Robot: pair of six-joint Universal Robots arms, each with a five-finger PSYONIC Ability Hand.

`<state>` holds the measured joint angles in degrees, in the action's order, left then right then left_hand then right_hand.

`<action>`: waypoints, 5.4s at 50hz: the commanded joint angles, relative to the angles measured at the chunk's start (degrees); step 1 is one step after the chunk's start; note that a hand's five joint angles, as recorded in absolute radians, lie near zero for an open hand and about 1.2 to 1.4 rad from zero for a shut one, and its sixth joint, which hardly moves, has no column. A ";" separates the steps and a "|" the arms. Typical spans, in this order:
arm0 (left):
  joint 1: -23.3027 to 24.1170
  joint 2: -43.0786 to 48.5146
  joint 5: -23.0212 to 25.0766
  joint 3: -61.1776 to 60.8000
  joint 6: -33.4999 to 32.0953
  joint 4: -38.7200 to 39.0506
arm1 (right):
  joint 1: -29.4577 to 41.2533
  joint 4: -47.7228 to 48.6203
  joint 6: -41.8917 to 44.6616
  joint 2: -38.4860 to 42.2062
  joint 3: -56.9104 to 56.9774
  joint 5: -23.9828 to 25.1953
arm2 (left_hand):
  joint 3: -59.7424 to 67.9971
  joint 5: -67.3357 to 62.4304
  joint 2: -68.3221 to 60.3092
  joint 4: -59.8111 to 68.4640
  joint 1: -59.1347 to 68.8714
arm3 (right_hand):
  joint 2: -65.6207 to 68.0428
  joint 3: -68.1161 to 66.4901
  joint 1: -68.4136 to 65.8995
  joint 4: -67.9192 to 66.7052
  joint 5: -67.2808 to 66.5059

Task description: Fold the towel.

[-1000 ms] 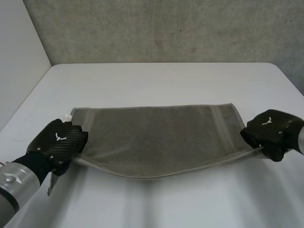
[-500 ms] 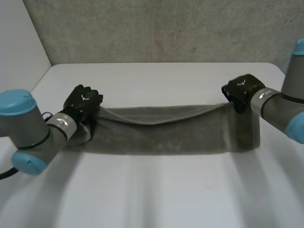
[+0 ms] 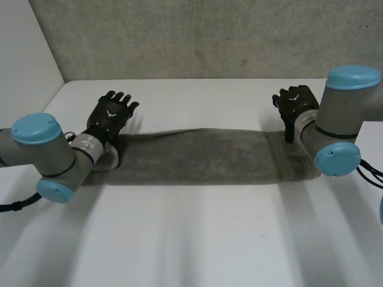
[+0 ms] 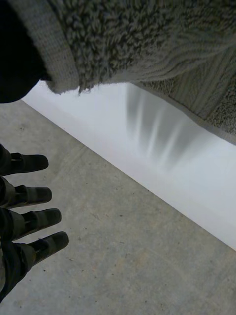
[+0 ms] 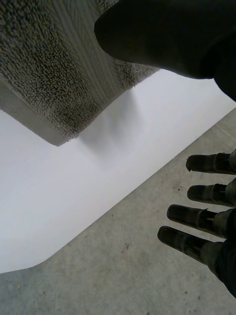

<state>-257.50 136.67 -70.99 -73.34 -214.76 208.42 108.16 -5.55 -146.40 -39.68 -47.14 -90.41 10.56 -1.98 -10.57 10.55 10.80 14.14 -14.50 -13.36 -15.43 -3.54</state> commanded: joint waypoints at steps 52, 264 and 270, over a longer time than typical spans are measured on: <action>-8.10 -2.64 22.39 6.89 -4.71 -20.42 | -0.75 3.70 -0.20 -26.59 -36.98 7.97 | -0.01 1.43 0.01 0.00 -0.25 | -4.14 4.50 3.36 5.43 3.54; 10.61 -35.53 -21.56 -24.14 36.96 3.57 | 24.30 14.07 -21.91 -21.14 -22.39 14.21 | 0.16 1.26 -0.15 0.17 -0.08 | -4.14 4.50 3.36 5.43 3.54; 12.20 -30.50 -21.56 -23.34 38.45 2.87 | 17.18 9.68 -30.61 -22.28 -24.32 13.68 | 0.49 0.93 -0.49 0.50 0.25 | -4.14 4.50 3.36 5.43 3.54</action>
<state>-246.90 101.15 -92.56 -97.55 -177.66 211.91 131.34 7.50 -170.08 -60.86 -69.60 -76.33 10.19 -1.53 -10.23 10.13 10.26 14.18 -14.33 -13.36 -15.26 -3.49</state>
